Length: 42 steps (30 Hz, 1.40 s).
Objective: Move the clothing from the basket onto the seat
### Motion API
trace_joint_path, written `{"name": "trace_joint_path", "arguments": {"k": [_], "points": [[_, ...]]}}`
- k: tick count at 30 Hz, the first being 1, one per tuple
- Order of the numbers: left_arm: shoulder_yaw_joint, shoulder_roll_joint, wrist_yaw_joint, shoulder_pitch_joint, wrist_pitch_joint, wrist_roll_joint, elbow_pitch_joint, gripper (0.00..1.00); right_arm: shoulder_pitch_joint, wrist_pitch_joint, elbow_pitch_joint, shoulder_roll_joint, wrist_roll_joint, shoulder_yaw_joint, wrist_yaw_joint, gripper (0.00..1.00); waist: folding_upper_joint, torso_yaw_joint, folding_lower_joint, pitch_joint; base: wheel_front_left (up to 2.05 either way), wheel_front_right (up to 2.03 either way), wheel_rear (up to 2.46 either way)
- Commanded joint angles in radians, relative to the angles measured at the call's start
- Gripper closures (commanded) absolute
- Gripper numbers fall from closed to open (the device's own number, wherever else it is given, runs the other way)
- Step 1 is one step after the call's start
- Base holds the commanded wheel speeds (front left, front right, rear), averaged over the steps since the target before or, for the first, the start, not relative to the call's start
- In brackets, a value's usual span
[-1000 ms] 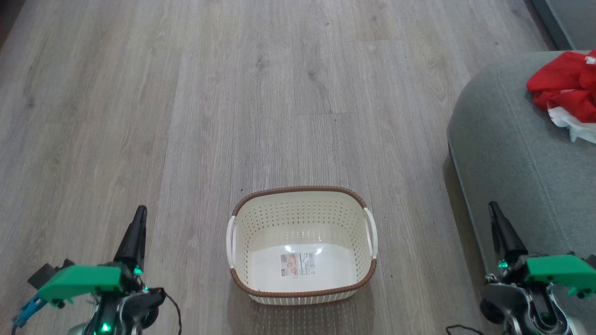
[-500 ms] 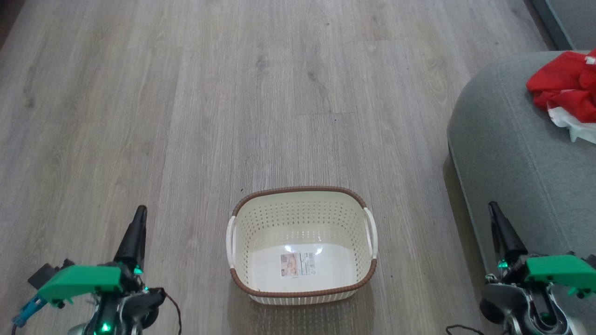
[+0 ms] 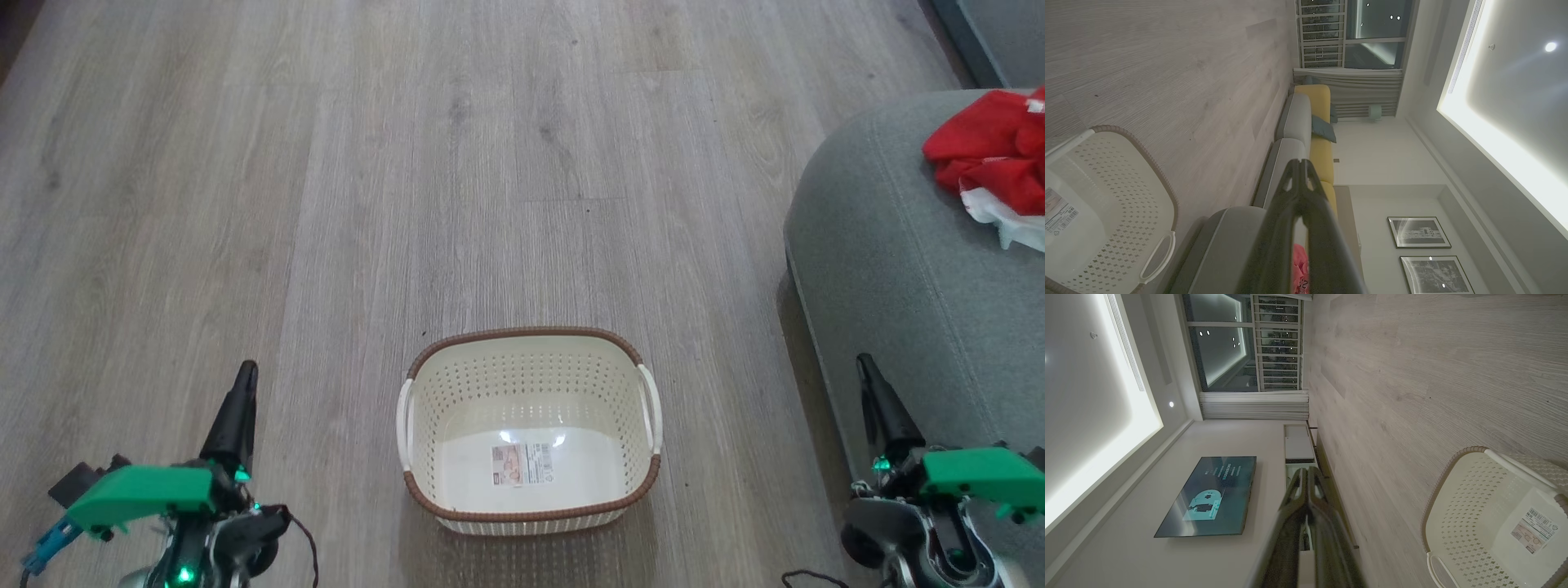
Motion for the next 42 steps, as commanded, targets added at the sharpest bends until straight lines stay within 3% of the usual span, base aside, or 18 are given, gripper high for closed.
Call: {"name": "trace_joint_path", "arguments": {"k": [1, 42], "points": [[0.034, 0.009, -0.009, -0.029, 0.008, -0.007, -0.034, 1.0, -0.056, 0.003, -0.038, -0.009, 0.006, 0.018, 0.0, 1.0, 0.0, 0.0, 0.0, 0.0, 0.0, 0.0, 0.0], [0.034, 0.009, -0.009, -0.029, 0.008, -0.007, -0.034, 1.0, -0.056, 0.003, -0.038, -0.009, 0.006, 0.018, 0.0, 1.0, 0.0, 0.0, 0.0, 0.0, 0.0, 0.0, 0.0]]}}
